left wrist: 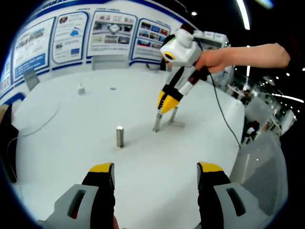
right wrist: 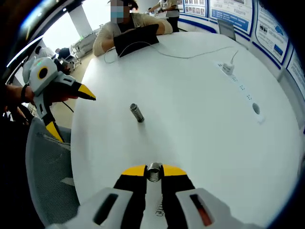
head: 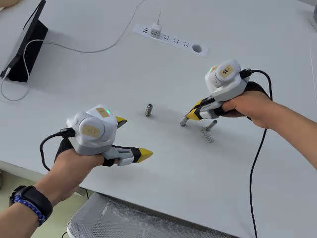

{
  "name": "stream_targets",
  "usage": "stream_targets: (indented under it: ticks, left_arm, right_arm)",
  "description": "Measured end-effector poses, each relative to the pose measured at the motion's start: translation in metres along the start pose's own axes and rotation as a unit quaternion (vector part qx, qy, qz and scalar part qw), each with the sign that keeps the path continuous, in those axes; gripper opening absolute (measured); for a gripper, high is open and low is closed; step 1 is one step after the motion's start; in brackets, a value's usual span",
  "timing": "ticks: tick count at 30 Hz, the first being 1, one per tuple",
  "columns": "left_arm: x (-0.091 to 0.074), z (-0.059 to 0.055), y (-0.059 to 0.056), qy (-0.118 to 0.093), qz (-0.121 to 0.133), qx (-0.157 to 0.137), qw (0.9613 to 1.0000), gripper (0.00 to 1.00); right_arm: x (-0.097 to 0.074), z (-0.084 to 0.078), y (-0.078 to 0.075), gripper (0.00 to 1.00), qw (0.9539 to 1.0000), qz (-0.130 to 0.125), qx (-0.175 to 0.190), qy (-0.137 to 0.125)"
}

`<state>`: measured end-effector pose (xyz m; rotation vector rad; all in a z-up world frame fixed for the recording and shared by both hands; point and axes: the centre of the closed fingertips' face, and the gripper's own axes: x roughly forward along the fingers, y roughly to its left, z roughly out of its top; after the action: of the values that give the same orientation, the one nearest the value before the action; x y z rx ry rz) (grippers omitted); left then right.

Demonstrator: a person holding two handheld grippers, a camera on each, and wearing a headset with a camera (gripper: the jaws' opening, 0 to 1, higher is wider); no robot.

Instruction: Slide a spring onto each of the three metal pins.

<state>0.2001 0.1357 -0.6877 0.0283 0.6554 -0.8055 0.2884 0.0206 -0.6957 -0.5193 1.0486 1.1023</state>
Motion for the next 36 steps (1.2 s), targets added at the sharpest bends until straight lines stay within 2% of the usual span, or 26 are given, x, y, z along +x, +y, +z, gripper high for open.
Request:
stream_targets:
  ticks: [11,25,36]
  left_arm:
    - [-0.003,0.002,0.003,0.001,0.002,0.003,1.0000,0.72]
    - [-0.002,0.003,0.000,0.003,-0.001,0.002,1.0000,0.72]
    - [-0.003,0.003,0.001,0.004,0.002,0.002,1.0000,0.72]
  right_arm:
    - [0.010,-0.001,0.001,0.13,0.9998,-0.003,-0.017,0.006]
    - [0.017,-0.003,-0.001,0.13,0.9997,-0.006,-0.023,-0.001]
    - [0.029,-0.008,-0.004,0.13,0.9993,-0.016,-0.034,0.005]
